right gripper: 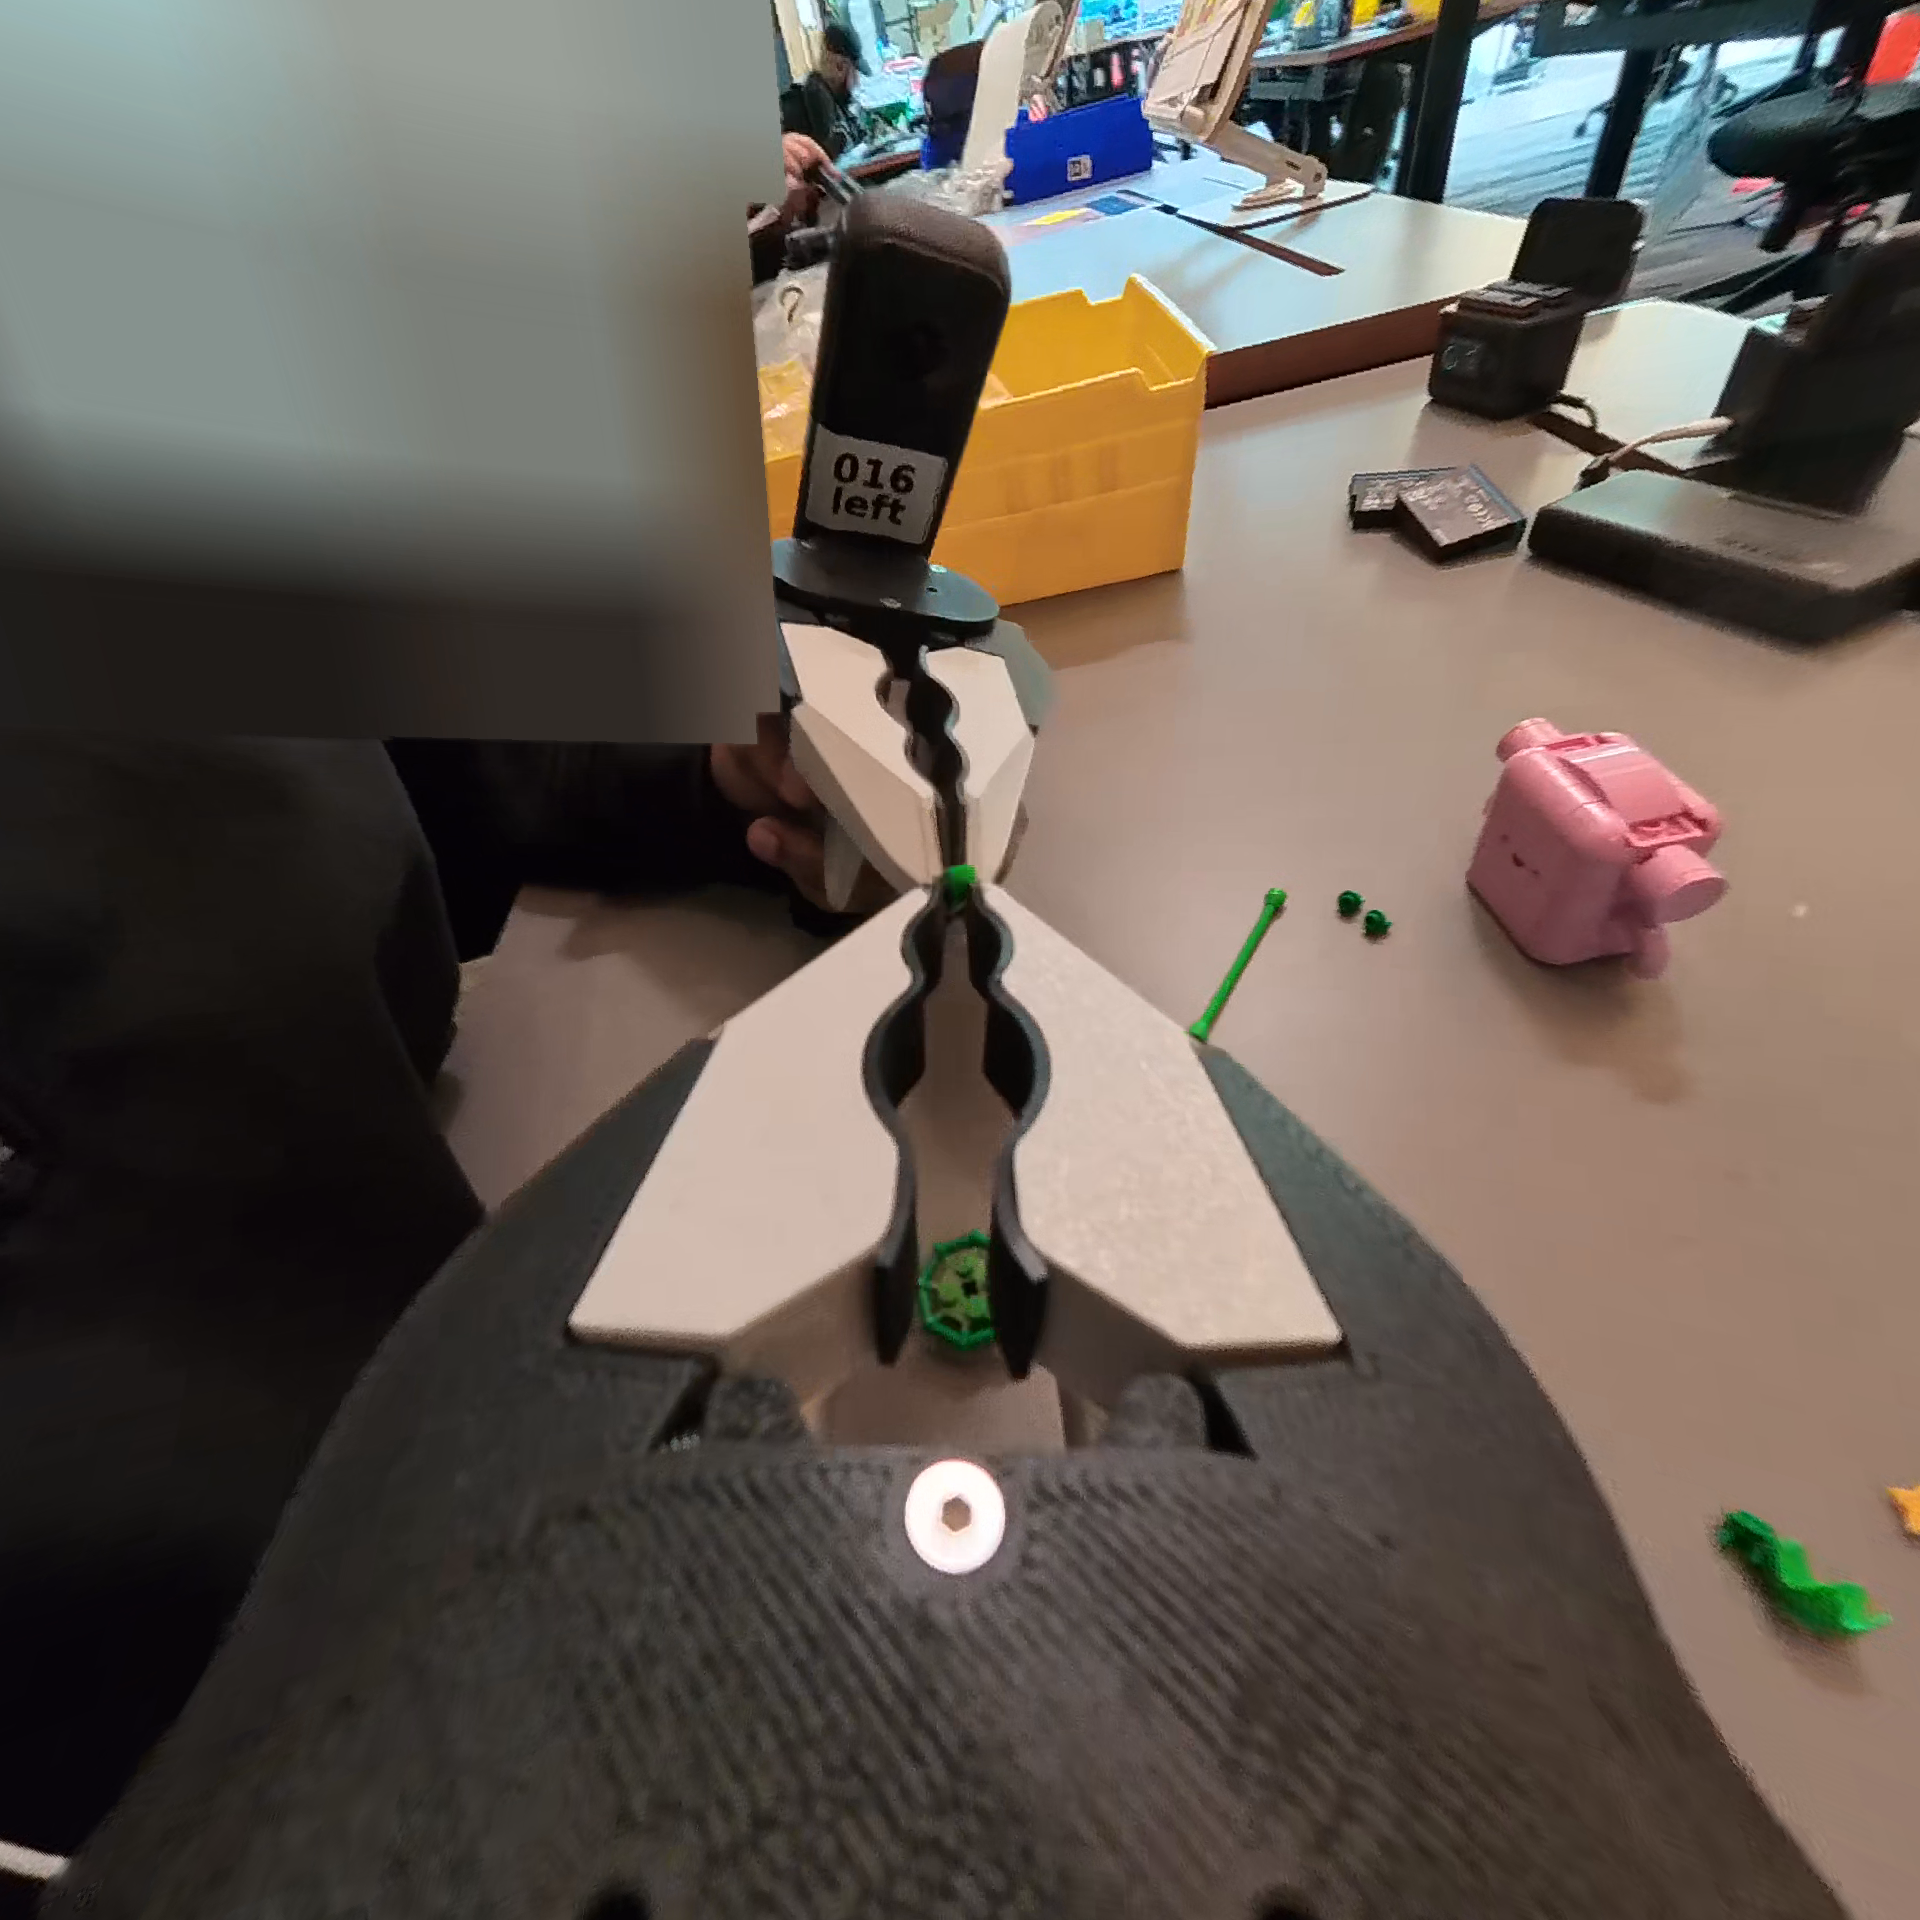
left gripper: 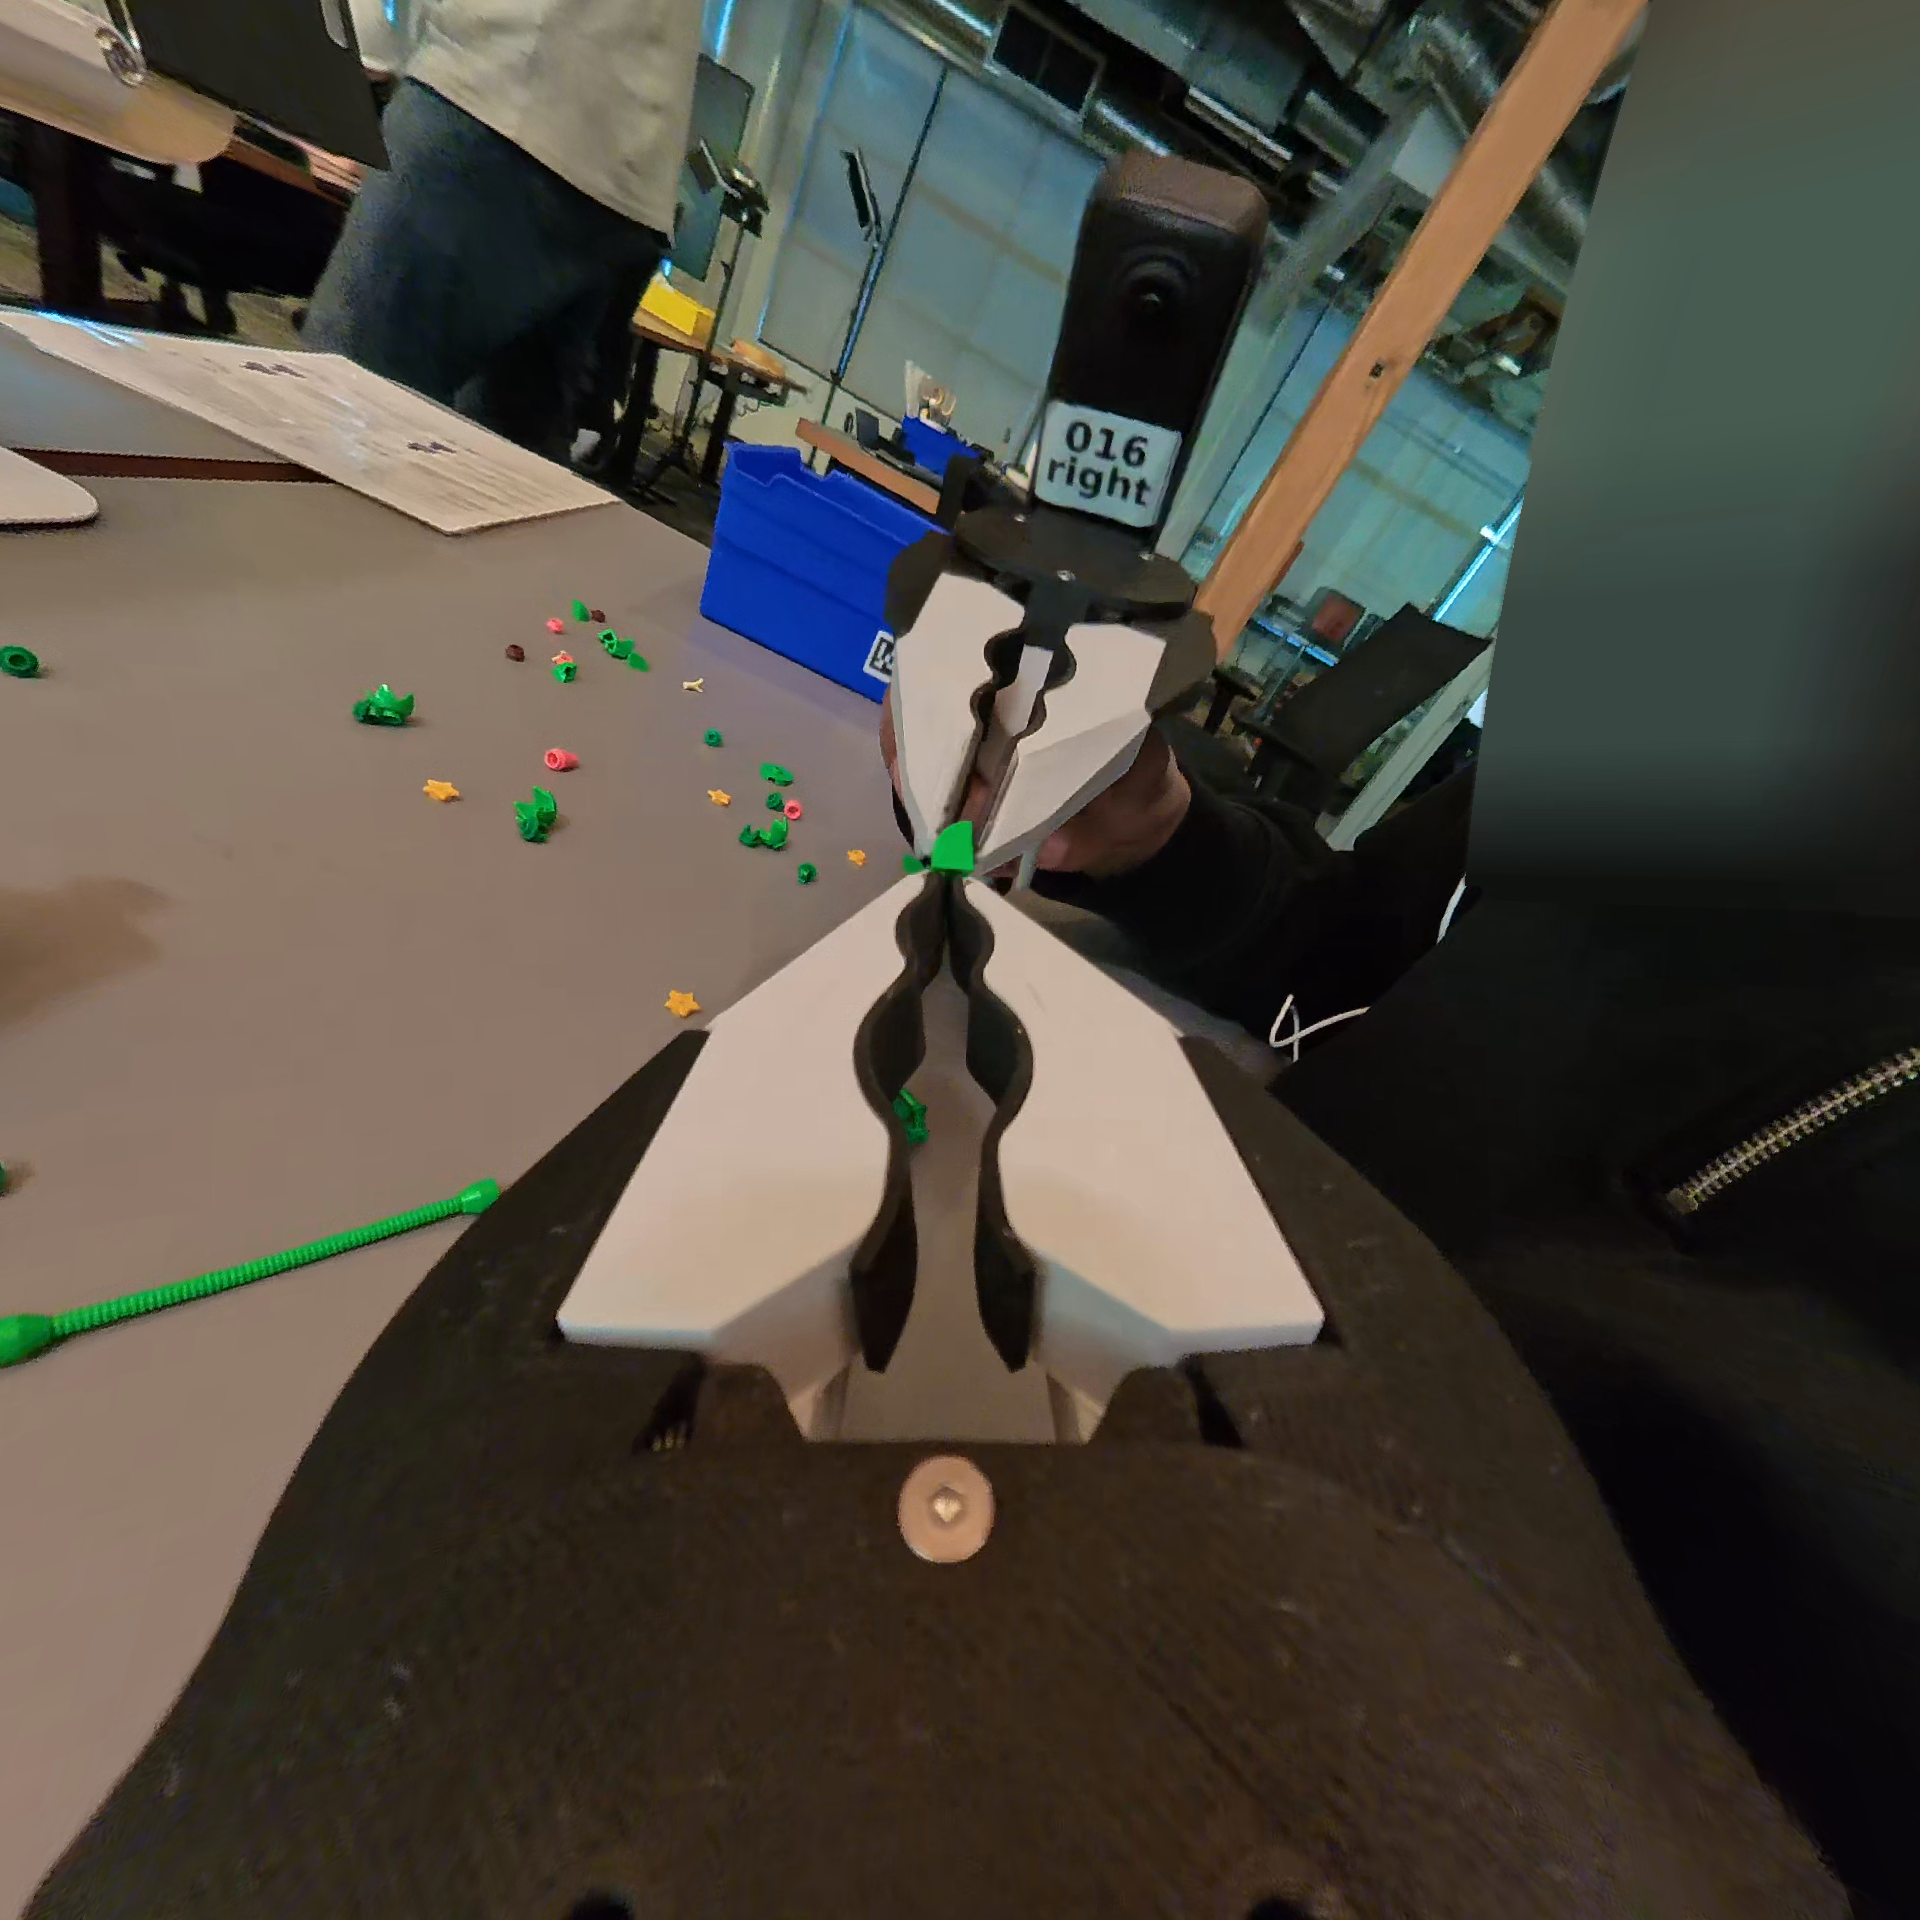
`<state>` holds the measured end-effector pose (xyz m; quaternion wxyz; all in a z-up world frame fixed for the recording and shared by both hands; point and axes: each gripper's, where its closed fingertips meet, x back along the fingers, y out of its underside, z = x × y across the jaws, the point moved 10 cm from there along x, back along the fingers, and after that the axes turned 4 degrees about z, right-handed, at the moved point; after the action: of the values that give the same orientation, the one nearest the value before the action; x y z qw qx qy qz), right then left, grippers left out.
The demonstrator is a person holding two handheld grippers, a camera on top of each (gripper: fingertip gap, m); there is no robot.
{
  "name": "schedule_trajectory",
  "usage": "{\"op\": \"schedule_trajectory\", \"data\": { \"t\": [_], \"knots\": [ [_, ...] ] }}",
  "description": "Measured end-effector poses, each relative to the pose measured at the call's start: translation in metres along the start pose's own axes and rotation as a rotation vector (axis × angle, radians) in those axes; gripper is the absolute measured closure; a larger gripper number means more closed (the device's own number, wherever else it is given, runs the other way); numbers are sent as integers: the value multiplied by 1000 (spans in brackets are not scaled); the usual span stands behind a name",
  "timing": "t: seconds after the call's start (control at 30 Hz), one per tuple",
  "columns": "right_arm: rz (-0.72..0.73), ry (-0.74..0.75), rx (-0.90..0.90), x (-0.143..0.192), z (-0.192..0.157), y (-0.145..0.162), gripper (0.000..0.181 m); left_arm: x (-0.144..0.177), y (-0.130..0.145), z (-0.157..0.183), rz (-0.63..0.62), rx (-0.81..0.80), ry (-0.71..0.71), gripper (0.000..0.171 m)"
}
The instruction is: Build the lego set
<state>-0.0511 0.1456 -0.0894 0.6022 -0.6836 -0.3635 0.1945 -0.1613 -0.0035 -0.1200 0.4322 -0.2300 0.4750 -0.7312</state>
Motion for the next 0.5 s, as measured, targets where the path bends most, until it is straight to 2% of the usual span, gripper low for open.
{"op": "schedule_trajectory", "data": {
  "t": [0.2, 0.4, 0.5],
  "knots": [
    [-9, 3, 10, -2, -1, 2, 181, -3, 4, 2, -35, -26, -10, 171],
    [-2, 11, 5, 1, 1, 2, 181, -2, 3, 3, -24, -23, 14, 163],
    [-6, 17, 15, 1, 1, 2, 181, 0, 1, 3, -4, -21, 9, 164]
  ]
}}
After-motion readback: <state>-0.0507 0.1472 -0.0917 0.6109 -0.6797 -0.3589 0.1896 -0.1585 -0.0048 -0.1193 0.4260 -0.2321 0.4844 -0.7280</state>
